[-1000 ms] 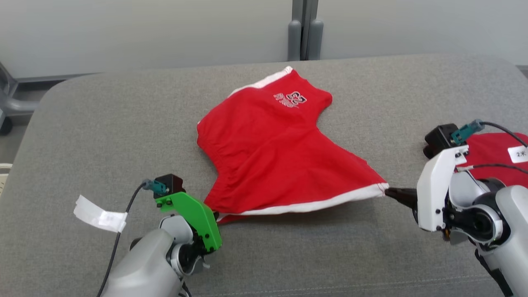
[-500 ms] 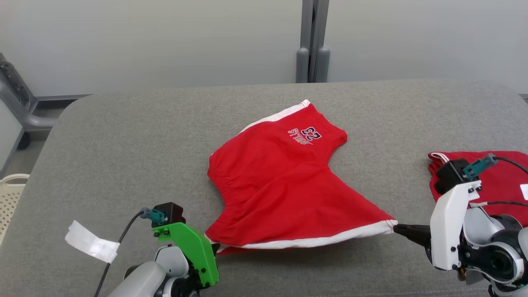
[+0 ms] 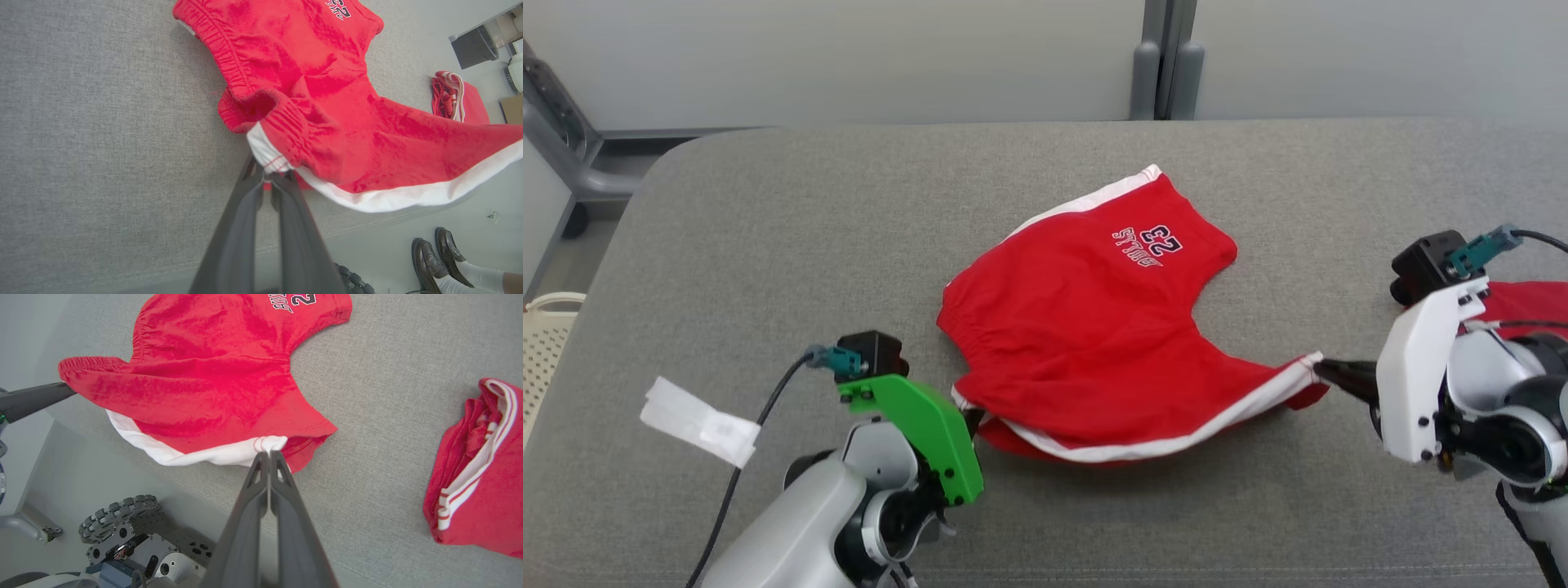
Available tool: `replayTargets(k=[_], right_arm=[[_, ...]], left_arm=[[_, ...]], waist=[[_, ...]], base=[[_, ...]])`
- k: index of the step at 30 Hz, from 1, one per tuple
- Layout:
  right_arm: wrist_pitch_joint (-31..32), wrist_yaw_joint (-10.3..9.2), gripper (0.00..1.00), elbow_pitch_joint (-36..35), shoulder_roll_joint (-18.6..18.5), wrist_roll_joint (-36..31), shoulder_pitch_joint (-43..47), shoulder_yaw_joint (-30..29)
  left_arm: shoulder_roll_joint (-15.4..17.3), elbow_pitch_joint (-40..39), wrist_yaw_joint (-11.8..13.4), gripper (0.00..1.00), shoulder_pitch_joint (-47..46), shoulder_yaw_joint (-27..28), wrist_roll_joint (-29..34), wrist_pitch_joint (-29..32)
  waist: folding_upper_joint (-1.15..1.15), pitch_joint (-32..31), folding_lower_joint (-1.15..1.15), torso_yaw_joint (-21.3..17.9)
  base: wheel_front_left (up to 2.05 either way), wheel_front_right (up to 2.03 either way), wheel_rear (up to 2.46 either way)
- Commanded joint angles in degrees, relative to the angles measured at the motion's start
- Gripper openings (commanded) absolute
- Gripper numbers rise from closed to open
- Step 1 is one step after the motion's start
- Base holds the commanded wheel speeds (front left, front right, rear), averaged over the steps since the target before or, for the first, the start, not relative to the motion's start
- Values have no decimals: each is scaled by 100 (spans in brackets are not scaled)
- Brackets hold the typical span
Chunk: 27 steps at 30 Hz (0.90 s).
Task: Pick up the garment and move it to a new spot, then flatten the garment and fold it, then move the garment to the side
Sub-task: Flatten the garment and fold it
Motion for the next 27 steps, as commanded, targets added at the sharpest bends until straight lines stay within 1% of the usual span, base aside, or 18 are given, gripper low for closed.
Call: replayTargets(k=[1, 7, 10, 16, 17, 23, 27], right_arm=[[-66, 2, 0, 96, -58, -76, -206, 69], [-445, 1, 0, 699, -312, -246, -1377, 491], [-708, 1, 0, 1032, -414, -265, -1912, 717], [-1325, 1, 0, 1618, -617, -323, -2720, 1245], [-1325, 1, 0, 1618, -617, -323, -2720, 1245], [-2077, 1, 0, 2219, -686, -518, -3326, 1724], [-2521, 1, 0, 2735, -562, -650, -3669, 1951]], left_arm=[[-40, 10, 48, 0, -147, 34, 53, -3], [-409, 341, 106, 0, -818, 318, -40, -127], [-619, 593, 117, 0, -1167, 415, -66, -162], [-1029, 1125, 223, 0, -1793, 605, -97, -314], [-1029, 1125, 223, 0, -1793, 605, -97, -314], [-1302, 1636, 339, 0, -2321, 629, -83, -407], [-1403, 1935, 407, 0, -2539, 628, -142, -447]], waist=[[0, 381, 0, 80], [0, 991, 0, 240], [0, 1199, 0, 347], [0, 1491, 0, 589], [0, 1491, 0, 589], [0, 1625, 0, 779], [0, 1653, 0, 829]], base=[[0, 0, 0], [0, 0, 0], [0, 0, 0], [0, 0, 0], [0, 0, 0], [0, 0, 0], [0, 0, 0]])
